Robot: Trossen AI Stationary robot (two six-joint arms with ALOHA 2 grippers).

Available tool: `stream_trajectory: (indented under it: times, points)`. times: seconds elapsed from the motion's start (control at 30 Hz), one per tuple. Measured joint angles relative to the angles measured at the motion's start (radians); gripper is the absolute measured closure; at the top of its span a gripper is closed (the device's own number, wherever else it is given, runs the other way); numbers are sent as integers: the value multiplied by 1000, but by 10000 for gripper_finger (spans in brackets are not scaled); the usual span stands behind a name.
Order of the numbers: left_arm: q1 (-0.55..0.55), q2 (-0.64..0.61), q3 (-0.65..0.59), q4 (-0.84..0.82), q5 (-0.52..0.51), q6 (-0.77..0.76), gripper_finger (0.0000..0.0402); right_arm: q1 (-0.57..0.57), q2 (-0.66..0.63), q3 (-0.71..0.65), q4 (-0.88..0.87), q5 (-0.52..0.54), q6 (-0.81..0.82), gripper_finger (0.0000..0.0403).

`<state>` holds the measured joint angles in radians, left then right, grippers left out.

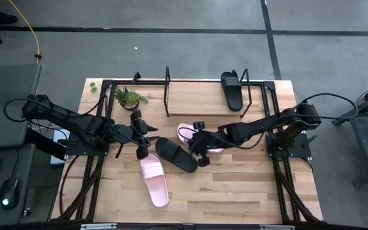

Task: Pick and place slides into the shelf
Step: Put the black slide on the shelf

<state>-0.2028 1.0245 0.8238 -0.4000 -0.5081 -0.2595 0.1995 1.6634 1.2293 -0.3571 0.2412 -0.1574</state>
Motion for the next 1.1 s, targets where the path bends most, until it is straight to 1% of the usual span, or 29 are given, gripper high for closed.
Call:
stream_trajectory:
  times: [0.27, 0.4, 0.53, 0.67, 0.73, 0.93, 1.03, 1.1]
  points:
    - [0, 0, 0, -14, 61, 0, 273, 39, 0, 0, 18, 111, -58, 299]
    - [0, 0, 0, -22, 64, 1, 273, 65, 0, 0, 38, 154, -103, 299]
    - [0, 0, 0, -51, 64, 50, 273, 80, 0, 0, 53, 211, -154, 299]
    - [0, 0, 0, -118, 48, 49, 273, 78, 0, 0, 56, 219, -158, 299]
    - [0, 0, 0, -123, 25, 46, 273, 75, 2, 0, 56, 219, -158, 299]
    - [0, 0, 0, -130, 20, 47, 273, 72, 31, 0, 63, 214, -177, 299]
    - [0, -34, -33, -101, 20, 58, 273, 66, 51, 0, 72, 204, -191, 299]
    - [0, -74, -80, -25, 40, 91, 273, 61, 59, 0, 75, 200, -199, 299]
